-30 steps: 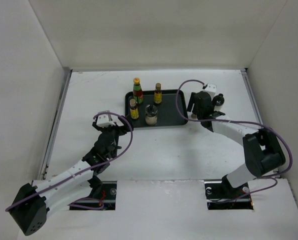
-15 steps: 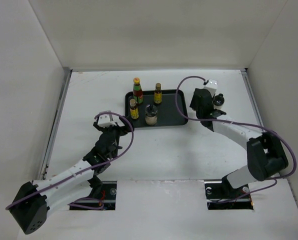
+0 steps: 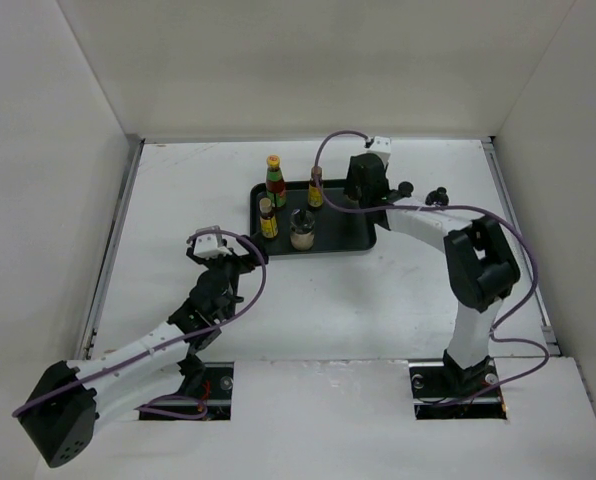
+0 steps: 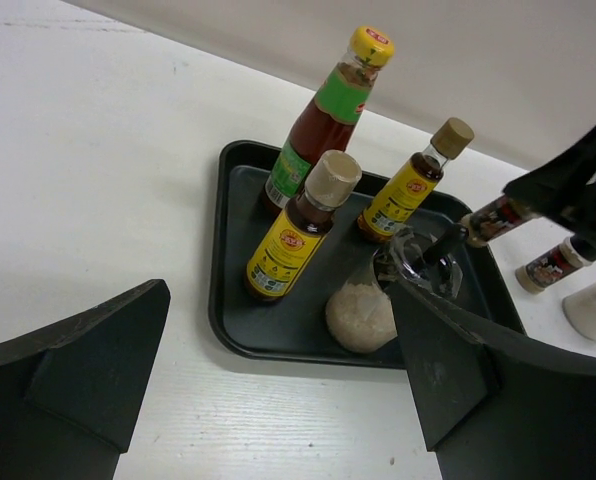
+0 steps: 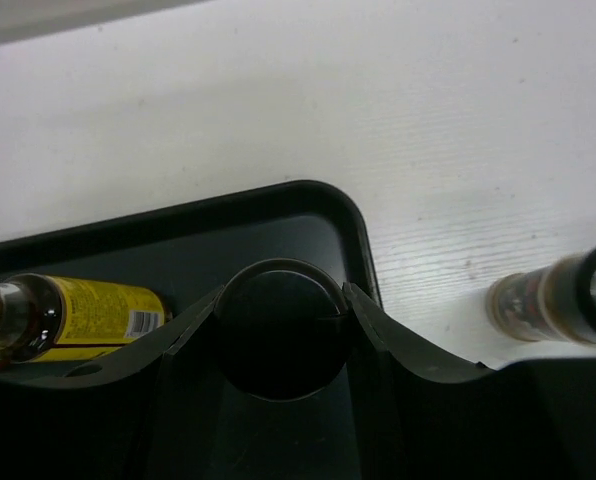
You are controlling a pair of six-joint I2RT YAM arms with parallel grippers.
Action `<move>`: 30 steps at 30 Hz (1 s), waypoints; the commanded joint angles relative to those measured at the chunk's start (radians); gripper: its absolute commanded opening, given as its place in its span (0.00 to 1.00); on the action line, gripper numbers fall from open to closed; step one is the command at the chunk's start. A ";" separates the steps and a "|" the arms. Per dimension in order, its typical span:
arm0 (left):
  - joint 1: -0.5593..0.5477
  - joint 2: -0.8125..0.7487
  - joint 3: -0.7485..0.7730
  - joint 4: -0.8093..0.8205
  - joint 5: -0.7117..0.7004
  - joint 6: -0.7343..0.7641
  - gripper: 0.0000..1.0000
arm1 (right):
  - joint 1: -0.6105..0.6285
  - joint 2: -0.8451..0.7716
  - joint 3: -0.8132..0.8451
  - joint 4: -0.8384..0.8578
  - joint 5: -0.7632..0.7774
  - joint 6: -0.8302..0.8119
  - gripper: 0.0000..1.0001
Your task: Organize the condiment bottles
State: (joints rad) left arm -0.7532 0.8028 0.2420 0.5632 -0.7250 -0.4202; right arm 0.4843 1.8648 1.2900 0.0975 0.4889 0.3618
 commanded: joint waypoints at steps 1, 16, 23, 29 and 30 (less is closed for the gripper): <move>-0.004 0.015 0.002 0.081 -0.001 -0.011 0.95 | 0.009 0.026 0.086 -0.002 -0.007 -0.017 0.46; -0.016 0.038 0.010 0.092 0.012 -0.011 0.95 | 0.009 0.041 0.062 -0.030 -0.026 -0.031 0.75; -0.019 0.026 0.008 0.089 0.012 -0.011 0.95 | 0.018 -0.114 0.006 -0.033 -0.023 -0.038 0.80; -0.021 0.024 0.008 0.087 0.012 -0.011 0.95 | 0.020 -0.187 -0.040 -0.027 -0.024 -0.040 0.81; -0.021 0.026 0.008 0.087 0.012 -0.011 0.95 | 0.020 -0.193 -0.044 -0.027 -0.023 -0.040 0.81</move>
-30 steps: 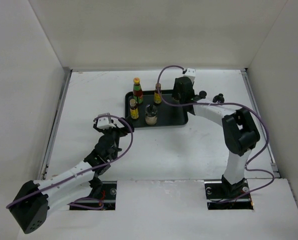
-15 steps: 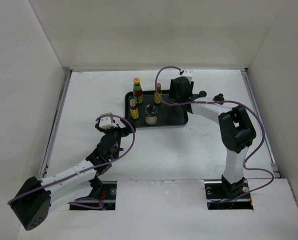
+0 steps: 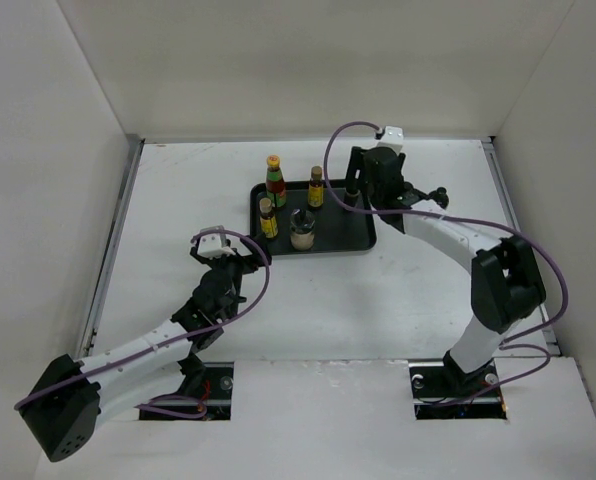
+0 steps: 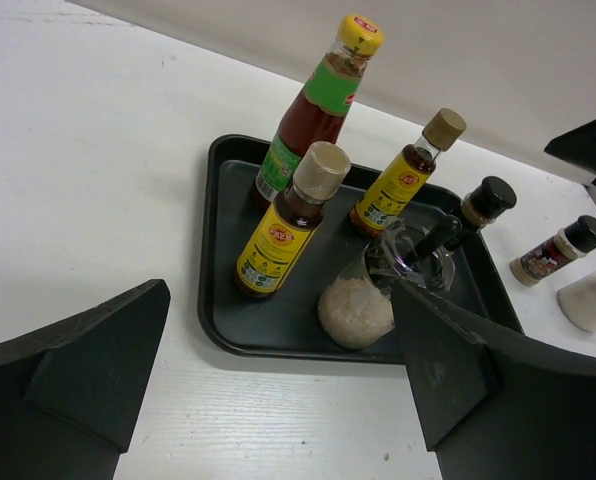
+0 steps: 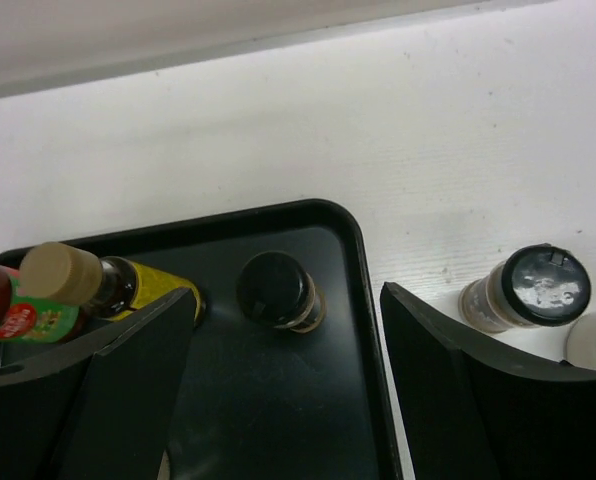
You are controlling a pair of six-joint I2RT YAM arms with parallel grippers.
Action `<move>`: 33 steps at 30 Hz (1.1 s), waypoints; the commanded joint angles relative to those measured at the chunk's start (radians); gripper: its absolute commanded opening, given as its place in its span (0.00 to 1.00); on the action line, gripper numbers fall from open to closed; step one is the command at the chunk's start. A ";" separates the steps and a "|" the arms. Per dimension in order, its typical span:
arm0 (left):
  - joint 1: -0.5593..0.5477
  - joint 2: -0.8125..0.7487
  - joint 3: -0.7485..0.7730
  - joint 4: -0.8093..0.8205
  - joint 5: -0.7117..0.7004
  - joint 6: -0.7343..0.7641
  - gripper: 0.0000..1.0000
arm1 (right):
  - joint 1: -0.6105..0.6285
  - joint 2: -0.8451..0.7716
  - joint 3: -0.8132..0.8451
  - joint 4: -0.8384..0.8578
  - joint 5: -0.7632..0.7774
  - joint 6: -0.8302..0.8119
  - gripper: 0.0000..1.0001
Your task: Organize the condiment bottles
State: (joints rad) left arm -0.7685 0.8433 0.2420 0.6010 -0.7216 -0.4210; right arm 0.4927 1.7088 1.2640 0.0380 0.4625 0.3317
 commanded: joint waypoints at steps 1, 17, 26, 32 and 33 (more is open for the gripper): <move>-0.007 -0.015 0.010 0.049 0.008 -0.010 0.95 | 0.002 -0.038 -0.021 0.027 0.008 -0.010 0.82; -0.013 0.003 0.013 0.054 0.008 -0.015 0.95 | -0.182 0.037 -0.054 0.031 0.153 -0.026 0.85; -0.012 0.013 0.013 0.062 0.008 -0.019 0.96 | -0.213 0.115 -0.023 0.013 0.091 0.009 0.64; -0.013 0.016 0.013 0.062 0.008 -0.021 0.96 | -0.211 0.045 -0.074 0.065 0.125 0.007 0.41; -0.013 0.013 0.013 0.062 0.008 -0.021 0.96 | -0.205 0.016 -0.095 0.082 0.137 0.003 0.41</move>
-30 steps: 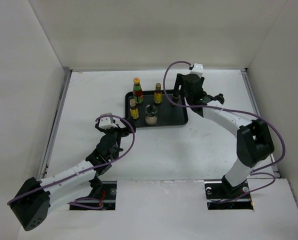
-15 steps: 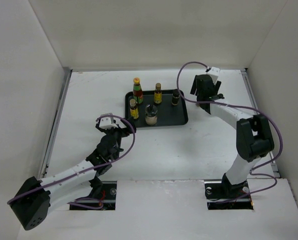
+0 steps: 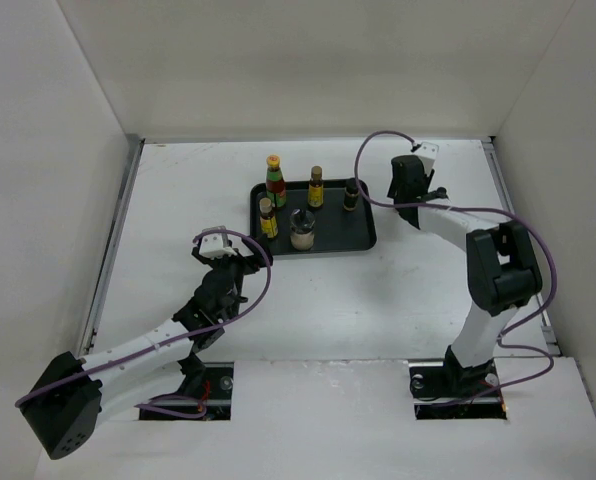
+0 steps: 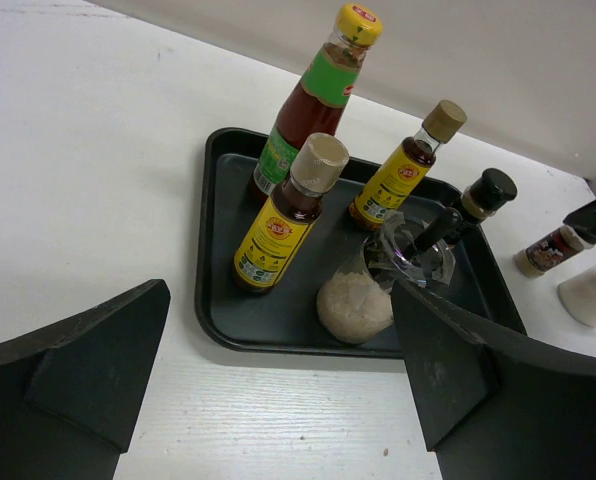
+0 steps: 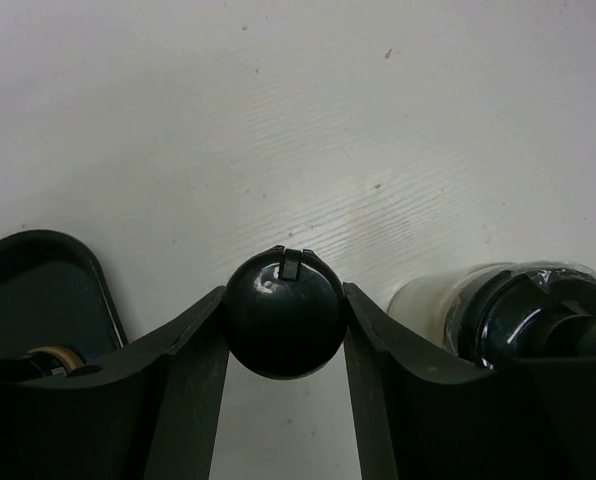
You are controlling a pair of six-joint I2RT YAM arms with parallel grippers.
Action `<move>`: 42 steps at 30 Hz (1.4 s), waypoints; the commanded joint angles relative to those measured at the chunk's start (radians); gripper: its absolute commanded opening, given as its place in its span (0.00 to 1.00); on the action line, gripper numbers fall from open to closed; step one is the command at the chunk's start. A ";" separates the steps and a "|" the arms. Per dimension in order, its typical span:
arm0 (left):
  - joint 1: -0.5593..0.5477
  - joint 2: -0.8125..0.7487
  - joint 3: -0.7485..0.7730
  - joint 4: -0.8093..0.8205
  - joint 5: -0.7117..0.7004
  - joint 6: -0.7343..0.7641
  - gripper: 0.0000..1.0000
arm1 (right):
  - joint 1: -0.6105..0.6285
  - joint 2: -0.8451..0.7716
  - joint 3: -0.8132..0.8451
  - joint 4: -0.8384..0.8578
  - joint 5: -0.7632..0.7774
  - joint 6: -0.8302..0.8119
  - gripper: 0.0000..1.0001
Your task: Organize the condiment bottles
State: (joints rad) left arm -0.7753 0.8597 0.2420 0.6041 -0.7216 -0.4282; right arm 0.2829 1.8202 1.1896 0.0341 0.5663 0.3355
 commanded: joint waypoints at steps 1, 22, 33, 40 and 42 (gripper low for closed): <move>-0.008 -0.008 0.013 0.059 0.008 -0.014 0.96 | 0.014 -0.129 -0.044 0.098 0.040 -0.006 0.41; -0.025 -0.024 0.006 0.069 0.008 -0.015 0.96 | 0.379 -0.043 0.048 0.130 -0.006 0.014 0.42; -0.026 -0.005 0.005 0.075 0.008 -0.023 0.96 | 0.394 0.071 0.090 0.118 -0.017 0.048 0.53; -0.020 -0.019 0.002 0.075 0.008 -0.023 0.96 | 0.404 -0.008 0.051 0.118 -0.029 0.056 0.80; -0.018 -0.027 0.002 0.071 0.007 -0.021 0.96 | 0.408 -0.067 0.035 0.115 -0.042 0.056 0.85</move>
State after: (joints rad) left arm -0.7986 0.8539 0.2420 0.6243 -0.7216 -0.4393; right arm 0.6735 1.8729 1.2346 0.1093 0.5400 0.3798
